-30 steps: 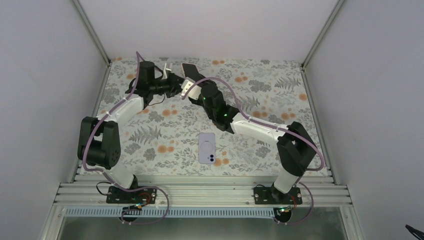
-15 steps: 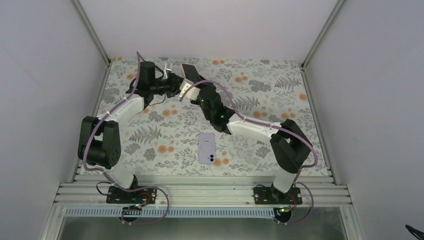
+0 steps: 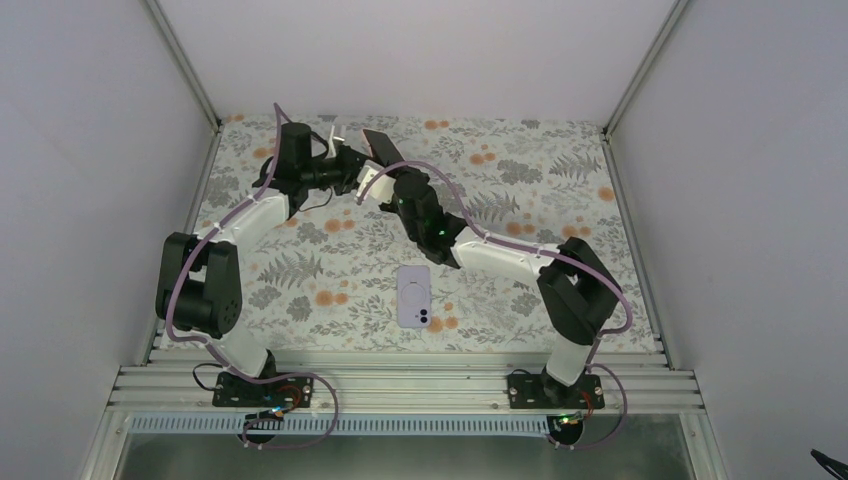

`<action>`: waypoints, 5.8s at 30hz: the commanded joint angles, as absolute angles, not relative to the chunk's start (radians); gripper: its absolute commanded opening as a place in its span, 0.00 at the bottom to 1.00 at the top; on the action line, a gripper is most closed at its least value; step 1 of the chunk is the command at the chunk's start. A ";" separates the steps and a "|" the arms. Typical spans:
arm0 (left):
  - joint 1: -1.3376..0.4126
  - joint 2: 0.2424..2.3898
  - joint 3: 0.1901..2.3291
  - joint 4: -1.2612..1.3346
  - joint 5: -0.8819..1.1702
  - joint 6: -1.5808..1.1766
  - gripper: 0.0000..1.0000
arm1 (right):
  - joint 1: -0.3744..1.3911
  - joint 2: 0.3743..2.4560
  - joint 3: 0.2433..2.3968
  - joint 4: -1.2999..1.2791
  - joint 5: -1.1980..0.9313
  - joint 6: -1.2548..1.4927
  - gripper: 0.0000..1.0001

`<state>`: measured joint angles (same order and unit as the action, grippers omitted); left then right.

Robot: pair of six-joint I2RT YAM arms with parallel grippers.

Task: Take the phone out of the phone case
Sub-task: Remove the phone case from the phone, then place the phone case at the center of the board, then place the phone at the center of the board.

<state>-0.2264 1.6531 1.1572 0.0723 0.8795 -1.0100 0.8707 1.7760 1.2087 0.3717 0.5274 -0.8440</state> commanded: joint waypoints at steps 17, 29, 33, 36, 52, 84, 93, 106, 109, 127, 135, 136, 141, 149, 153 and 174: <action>-0.227 1.652 1.162 0.004 0.915 -0.923 0.02 | 0.800 1.670 1.315 0.193 0.501 -0.580 0.04; -0.226 1.643 1.166 -0.043 0.867 -0.879 0.02 | 0.796 1.591 1.375 0.060 0.415 -0.467 0.04; -0.226 1.639 1.158 -0.057 0.843 -0.867 0.02 | 0.792 1.565 1.388 0.020 0.386 -0.423 0.04; -0.224 1.641 1.161 -0.069 0.827 -0.856 0.02 | 0.790 1.559 1.397 0.001 0.374 -0.409 0.04; -0.224 1.690 1.175 -0.114 0.772 -0.822 0.02 | 0.755 1.507 1.436 -0.085 0.322 -0.353 0.04; -0.261 1.928 1.260 -0.213 0.763 -0.625 0.02 | 0.639 1.399 1.258 -0.064 0.373 -0.420 0.04; -0.281 2.037 1.358 -0.281 0.718 -0.593 0.02 | 0.626 1.394 1.240 -0.074 0.360 -0.401 0.04; -0.281 2.145 1.432 -0.344 0.643 -0.572 0.11 | 0.623 1.409 1.247 -0.082 0.349 -0.396 0.04; -0.282 2.139 1.433 -0.361 0.609 -0.570 0.28 | 0.623 1.407 1.245 -0.084 0.351 -0.394 0.04; -0.267 1.802 1.367 -0.311 0.558 -0.557 1.00 | 0.625 1.419 1.281 -0.072 0.360 -0.449 0.04; -0.263 1.648 1.422 -0.281 0.571 -0.518 1.00 | 0.646 1.436 1.299 -0.030 0.384 -0.527 0.04; -0.263 1.638 1.438 -0.281 0.579 -0.517 1.00 | 0.652 1.437 1.296 -0.017 0.389 -0.544 0.04; -0.263 1.601 1.500 -0.268 0.635 -0.527 0.99 | 0.690 1.440 1.267 0.059 0.440 -0.637 0.04; -0.262 1.600 1.470 -0.133 0.834 -0.690 0.94 | 0.775 1.429 1.138 0.321 0.575 -0.873 0.04; -0.262 1.594 1.438 -0.064 0.882 -0.763 0.92 | 0.819 1.429 1.058 0.494 0.643 -1.041 0.04; -0.265 1.625 1.340 0.087 0.932 -0.945 0.67 | 0.958 1.500 0.892 0.952 0.735 -1.469 0.04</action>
<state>-0.2657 1.6150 1.3437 0.0372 0.9066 -0.9199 0.9436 1.4834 0.9070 0.7761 0.7124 -1.3808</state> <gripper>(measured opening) 0.672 0.052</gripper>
